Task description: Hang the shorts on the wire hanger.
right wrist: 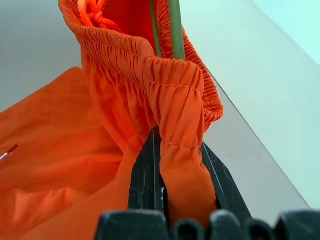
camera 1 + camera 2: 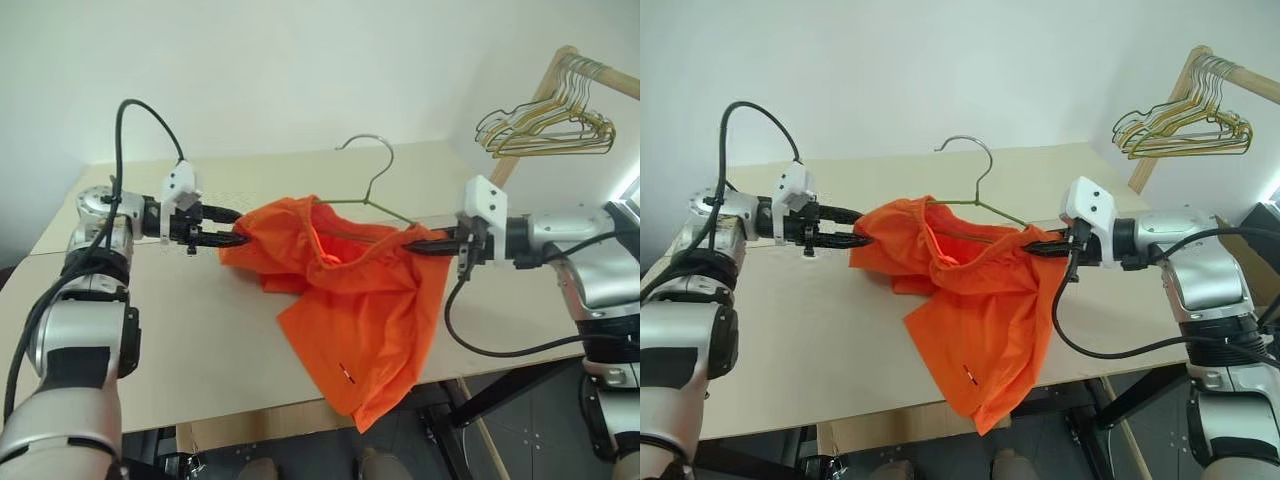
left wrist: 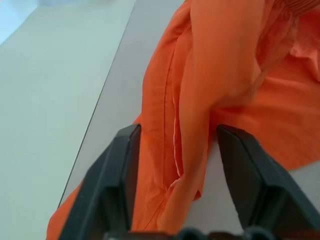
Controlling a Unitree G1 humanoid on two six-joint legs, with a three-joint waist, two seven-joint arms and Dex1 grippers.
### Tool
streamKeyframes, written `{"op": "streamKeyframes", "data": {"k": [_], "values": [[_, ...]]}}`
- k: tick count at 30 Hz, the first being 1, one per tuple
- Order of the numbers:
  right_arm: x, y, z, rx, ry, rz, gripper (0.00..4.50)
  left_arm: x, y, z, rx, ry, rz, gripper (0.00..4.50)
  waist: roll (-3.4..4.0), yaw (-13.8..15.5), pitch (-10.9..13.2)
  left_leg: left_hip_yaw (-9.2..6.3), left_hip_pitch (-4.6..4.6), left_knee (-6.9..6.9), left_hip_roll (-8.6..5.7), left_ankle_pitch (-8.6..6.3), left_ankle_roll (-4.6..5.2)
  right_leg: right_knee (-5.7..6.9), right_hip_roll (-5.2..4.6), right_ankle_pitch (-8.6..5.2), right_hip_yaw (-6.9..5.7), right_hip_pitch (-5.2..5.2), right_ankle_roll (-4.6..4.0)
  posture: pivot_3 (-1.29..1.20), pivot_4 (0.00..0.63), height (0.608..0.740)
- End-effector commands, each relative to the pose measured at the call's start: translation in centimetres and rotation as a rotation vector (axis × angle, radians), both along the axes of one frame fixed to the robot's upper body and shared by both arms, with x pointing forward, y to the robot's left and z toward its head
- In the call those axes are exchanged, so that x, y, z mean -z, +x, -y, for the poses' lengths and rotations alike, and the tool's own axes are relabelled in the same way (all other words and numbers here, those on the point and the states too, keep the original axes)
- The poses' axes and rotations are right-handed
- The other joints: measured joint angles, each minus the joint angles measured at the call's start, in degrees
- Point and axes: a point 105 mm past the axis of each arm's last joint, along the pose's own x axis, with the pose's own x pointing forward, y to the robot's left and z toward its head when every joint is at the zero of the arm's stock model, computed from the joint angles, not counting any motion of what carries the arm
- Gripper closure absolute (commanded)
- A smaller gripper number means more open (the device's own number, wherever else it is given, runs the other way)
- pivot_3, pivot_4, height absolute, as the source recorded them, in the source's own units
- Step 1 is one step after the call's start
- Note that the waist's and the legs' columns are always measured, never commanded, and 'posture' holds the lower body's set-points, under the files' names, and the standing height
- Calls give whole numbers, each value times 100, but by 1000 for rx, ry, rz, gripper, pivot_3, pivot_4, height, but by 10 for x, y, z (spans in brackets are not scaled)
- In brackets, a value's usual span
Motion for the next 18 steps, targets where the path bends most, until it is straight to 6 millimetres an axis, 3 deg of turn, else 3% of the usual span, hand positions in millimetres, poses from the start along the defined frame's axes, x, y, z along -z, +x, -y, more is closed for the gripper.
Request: {"op": "streamKeyframes", "data": {"k": [1, 3, 8, 12, 18], "values": [[-21, -1, 8, 41, 52, 52, 4500, -22, -3, -11, -19, -62, 68, 607, 0, -14, 0, 0, 0, 0, 0, 0, 0, 0, 0, 0, 0, 0, 0, -99, 0, 740], [-21, 2, 13, 85, 59, 62, 4500, -33, -6, -21, -40, -106, 109, 28, 0, -42, 0, 0, 1, 0, 0, 0, 0, 0, 0, 0, 0, 0, 0, -101, 0, 740], [-12, 15, 32, 261, 78, 41, 4500, -57, -15, -34, -60, -332, 140, 28, 0, -116, 0, -3, -1, 0, 1, 0, 0, 4, -2, 0, -1, 1, 0, -102, 0, 740], [-2, 26, 63, 516, 131, -19, 4500, -66, -32, -25, 41, -495, 161, 28, 1, -125, -1, -6, 1, 1, -1, 0, 0, 8, -10, 0, 1, 2, 0, -88, 0, 740], [6, 18, 113, 877, 228, -96, 4500, -61, -60, -1, 131, -629, 171, 28, 1, -124, -2, -16, -1, 1, -1, 0, 0, 9, -13, 1, 4, 4, 0, -111, 0, 740]]}}
